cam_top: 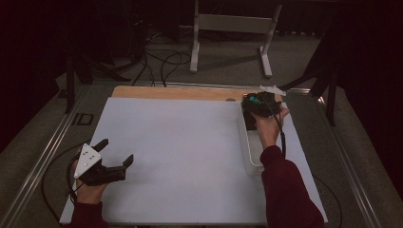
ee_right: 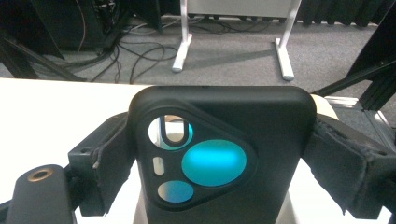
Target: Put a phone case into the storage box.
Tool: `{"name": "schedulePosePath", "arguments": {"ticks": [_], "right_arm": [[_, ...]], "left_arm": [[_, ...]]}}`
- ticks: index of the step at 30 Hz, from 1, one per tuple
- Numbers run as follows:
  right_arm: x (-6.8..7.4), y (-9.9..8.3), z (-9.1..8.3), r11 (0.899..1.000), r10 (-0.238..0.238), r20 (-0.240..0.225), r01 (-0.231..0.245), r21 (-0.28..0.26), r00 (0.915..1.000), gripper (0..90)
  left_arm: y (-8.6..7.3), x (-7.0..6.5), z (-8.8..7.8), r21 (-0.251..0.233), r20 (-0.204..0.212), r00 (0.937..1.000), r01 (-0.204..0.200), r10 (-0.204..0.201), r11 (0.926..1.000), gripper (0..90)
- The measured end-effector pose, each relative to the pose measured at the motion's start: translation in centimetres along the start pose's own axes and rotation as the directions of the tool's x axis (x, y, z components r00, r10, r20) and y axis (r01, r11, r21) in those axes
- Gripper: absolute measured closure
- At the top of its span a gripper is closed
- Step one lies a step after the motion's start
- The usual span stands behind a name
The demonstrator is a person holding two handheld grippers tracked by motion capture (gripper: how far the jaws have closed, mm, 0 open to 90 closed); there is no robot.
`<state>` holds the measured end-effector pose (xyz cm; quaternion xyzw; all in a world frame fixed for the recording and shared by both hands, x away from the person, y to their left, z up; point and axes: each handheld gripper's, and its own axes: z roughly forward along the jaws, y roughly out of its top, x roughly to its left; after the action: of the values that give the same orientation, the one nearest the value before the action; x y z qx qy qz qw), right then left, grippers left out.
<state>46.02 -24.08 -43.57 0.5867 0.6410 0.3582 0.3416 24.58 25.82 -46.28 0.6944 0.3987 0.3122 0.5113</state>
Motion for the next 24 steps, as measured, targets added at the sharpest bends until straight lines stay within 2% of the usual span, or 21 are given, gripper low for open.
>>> {"name": "schedulePosePath", "arguments": {"ticks": [4, 10, 12, 17, 24], "right_arm": [[0.1, -0.1, 0.4, 1.000, -0.016, -0.002, 0.016, 0.006, 0.9999, 12.3], [0.0, -0.1, 0.5, 1.000, 0.006, 0.021, -0.006, 0.001, 0.9998, 10.0], [-0.1, 0.0, 0.4, 1.000, 0.012, 0.013, -0.012, 0.006, 0.9998, 8.7], [-0.3, 0.3, 0.1, 1.000, -0.006, -0.012, 0.006, 0.000, 0.9999, 7.7], [-0.5, 0.2, -0.8, 1.000, 0.012, -0.035, -0.012, -0.020, 0.9993, 7.8]], "left_arm": [[0.0, 0.1, 0.0, -0.001, 0.000, 1.0000, 0.002, -0.002, 1.0000, 0.0], [0.0, 0.0, 0.0, 0.000, 0.000, 1.0000, 0.001, -0.001, 1.0000, 0.0], [0.0, 0.0, 0.0, -0.001, -0.001, 1.0000, 0.001, -0.001, 1.0000, 0.0], [0.0, -0.1, 0.0, -0.002, -0.001, 1.0000, 0.001, -0.001, 1.0000, 0.0], [0.0, -0.2, 0.0, -0.001, -0.002, 1.0000, 0.000, 0.000, 1.0000, 0.0]]}}
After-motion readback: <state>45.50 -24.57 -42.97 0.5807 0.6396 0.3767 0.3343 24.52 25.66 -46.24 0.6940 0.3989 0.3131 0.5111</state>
